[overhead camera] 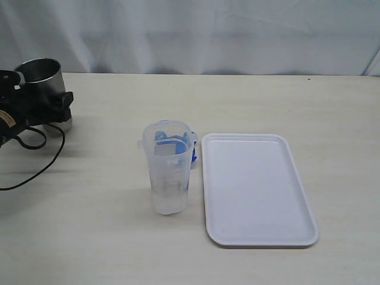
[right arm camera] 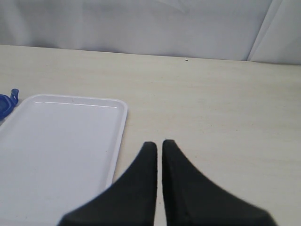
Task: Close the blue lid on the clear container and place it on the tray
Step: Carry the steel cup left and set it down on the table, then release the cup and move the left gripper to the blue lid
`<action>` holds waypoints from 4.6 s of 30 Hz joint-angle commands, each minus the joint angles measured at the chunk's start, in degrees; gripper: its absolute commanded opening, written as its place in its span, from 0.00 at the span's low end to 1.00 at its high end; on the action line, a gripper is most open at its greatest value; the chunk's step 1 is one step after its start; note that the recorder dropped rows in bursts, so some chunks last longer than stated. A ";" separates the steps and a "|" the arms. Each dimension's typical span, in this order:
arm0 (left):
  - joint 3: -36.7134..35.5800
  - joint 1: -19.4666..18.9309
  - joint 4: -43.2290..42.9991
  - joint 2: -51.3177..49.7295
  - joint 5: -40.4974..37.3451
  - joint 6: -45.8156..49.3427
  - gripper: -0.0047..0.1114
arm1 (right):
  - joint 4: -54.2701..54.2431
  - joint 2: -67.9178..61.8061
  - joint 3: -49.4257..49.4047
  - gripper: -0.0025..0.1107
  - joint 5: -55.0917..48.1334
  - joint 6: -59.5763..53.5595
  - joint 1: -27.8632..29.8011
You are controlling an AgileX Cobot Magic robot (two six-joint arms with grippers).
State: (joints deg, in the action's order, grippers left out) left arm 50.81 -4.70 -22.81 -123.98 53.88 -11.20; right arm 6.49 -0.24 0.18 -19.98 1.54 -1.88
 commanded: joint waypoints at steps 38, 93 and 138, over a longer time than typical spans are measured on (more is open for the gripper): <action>0.60 -0.06 -0.51 -3.44 11.12 2.42 0.76 | -0.04 0.24 -0.18 0.06 0.15 -0.28 0.39; -23.34 1.96 -30.75 14.45 12.04 -9.94 0.09 | -0.04 0.24 -0.18 0.06 0.15 -0.28 0.39; 19.81 16.43 -54.24 -6.98 -9.61 -52.08 0.33 | -0.04 0.24 -0.18 0.06 0.15 -0.28 0.39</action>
State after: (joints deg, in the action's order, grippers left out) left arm 69.34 10.93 -76.89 -129.93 44.49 -62.88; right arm 6.49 -0.24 0.18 -19.98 1.54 -1.88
